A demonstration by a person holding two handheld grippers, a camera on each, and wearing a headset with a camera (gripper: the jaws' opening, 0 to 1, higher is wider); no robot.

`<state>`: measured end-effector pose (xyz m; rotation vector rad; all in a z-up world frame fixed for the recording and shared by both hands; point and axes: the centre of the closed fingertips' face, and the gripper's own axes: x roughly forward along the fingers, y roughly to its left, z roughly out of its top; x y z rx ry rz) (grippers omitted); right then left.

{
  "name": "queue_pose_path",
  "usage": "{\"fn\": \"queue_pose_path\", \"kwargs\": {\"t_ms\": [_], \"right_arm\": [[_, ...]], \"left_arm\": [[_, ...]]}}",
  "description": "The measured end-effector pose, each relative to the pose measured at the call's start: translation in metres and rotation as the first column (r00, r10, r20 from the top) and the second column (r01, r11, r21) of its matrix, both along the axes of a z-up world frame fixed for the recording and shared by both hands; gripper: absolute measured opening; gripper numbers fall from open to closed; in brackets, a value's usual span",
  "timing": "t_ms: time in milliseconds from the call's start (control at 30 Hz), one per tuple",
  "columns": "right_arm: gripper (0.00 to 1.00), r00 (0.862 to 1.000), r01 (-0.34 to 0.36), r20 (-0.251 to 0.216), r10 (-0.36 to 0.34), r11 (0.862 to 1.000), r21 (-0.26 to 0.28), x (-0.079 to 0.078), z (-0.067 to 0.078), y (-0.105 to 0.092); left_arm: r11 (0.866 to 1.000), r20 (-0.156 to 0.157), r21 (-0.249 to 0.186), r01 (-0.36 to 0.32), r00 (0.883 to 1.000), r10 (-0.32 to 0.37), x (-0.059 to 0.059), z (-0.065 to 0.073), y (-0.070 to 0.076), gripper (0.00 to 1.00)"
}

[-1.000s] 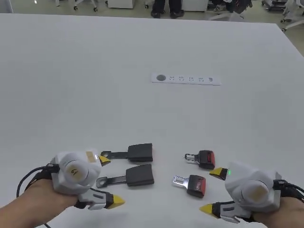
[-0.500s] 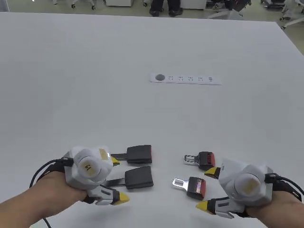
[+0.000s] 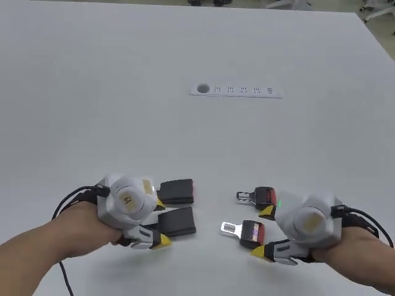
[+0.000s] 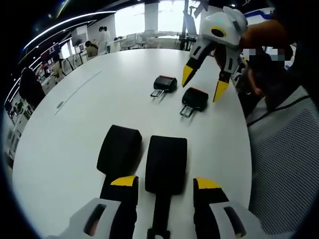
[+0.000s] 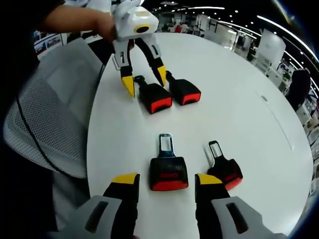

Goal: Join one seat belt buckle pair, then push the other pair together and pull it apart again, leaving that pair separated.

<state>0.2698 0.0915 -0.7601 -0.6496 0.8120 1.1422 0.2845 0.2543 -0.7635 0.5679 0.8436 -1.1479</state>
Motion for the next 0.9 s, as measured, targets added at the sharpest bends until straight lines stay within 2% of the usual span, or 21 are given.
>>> {"fn": "queue_pose_path", "kwargs": {"t_ms": [200, 267, 367, 567, 800, 900], "right_arm": [[0.41, 1.0, -0.009, -0.022, 0.008, 1.0, -0.007, 0.003, -0.005, 0.001], [0.4, 0.999, -0.011, -0.03, 0.011, 1.0, -0.008, 0.003, -0.007, 0.002], [0.39, 0.999, -0.012, -0.041, 0.011, 1.0, -0.007, 0.002, -0.008, 0.003], [0.34, 0.999, -0.026, -0.048, 0.025, 1.0, -0.011, 0.003, -0.01, 0.003], [0.32, 0.997, -0.064, -0.049, 0.062, 0.998, -0.029, 0.002, -0.015, 0.002], [0.32, 0.996, -0.081, -0.048, 0.079, 0.996, -0.037, 0.001, -0.015, 0.002]], "left_arm": [[0.999, -0.015, 0.006, 0.034, 0.999, -0.034, 0.0, -0.003, -0.006, 0.43], [0.999, -0.015, -0.002, 0.052, 0.999, -0.052, -0.001, -0.003, -0.009, 0.39], [0.998, -0.024, -0.005, 0.064, 0.998, -0.064, -0.002, -0.004, -0.012, 0.38], [0.996, -0.021, -0.003, 0.084, 0.996, -0.084, -0.001, -0.006, -0.014, 0.36], [0.993, -0.02, 0.018, 0.12, 0.993, -0.119, -0.002, -0.008, -0.015, 0.35], [0.988, -0.01, 0.032, 0.152, 0.988, -0.151, -0.003, -0.01, -0.015, 0.35]]}}
